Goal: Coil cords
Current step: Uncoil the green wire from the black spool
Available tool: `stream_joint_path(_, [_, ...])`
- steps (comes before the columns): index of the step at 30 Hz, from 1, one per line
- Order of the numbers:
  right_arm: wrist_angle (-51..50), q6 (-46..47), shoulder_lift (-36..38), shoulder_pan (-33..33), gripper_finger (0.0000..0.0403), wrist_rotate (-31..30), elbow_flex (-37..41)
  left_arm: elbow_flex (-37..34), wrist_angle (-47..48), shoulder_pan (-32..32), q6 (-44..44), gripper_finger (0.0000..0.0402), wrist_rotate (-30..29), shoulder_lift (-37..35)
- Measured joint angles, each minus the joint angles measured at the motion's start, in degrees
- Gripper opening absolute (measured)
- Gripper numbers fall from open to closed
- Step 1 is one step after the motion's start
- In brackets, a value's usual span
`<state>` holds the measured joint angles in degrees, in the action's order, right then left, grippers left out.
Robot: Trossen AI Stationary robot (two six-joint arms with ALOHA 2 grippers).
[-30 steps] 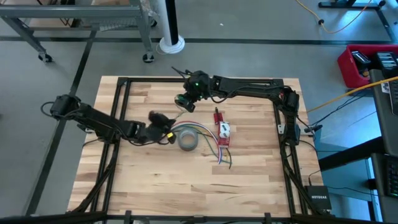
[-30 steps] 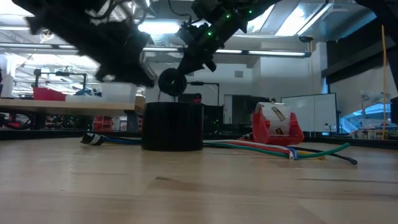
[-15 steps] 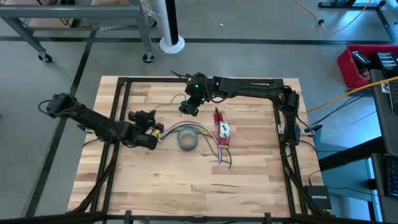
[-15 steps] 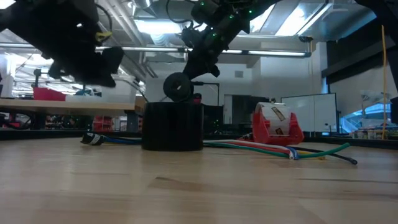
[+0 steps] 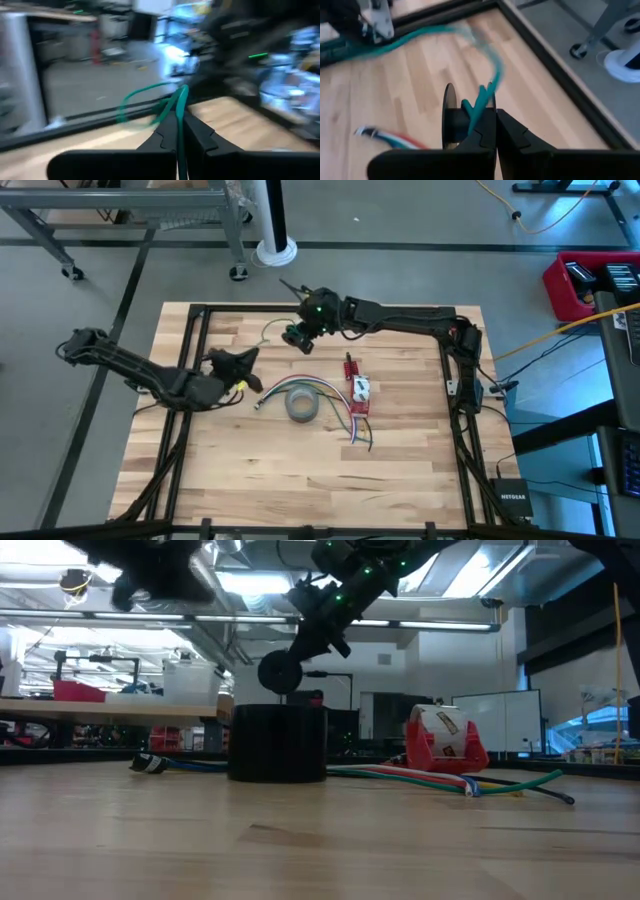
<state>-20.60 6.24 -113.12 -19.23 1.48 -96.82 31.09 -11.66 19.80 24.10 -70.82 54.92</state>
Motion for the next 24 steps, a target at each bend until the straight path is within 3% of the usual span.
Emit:
stream_joint_path(5, [1.04, 1.55, 0.00, -1.65, 0.0001, -1.47, 0.00, 0.02, -12.96, 4.82, -8.32, 0.0000, 1.61, 1.97])
stream_joint_path(13, [1.23, 5.49, 0.00, -5.36, 0.0001, -1.97, 0.00, 0.02, -14.04, 10.11, 1.05, 0.0000, 3.74, 10.05])
stream_joint_path(17, [1.23, 8.77, 0.00, -6.32, 0.0001, 2.24, 0.00, 0.02, -13.59, 10.71, 4.62, 0.0000, 3.71, 15.12])
stream_joint_path(21, [1.23, 11.29, 0.00, -6.36, 0.0001, 9.24, 0.00, 0.02, -6.52, 11.39, 15.03, 0.0000, 1.12, 18.37])
stream_joint_path(24, [0.96, 11.56, 0.00, -6.31, 0.0001, 12.54, 0.00, 0.00, 5.29, 12.14, 30.59, 0.0000, 0.30, 19.01])
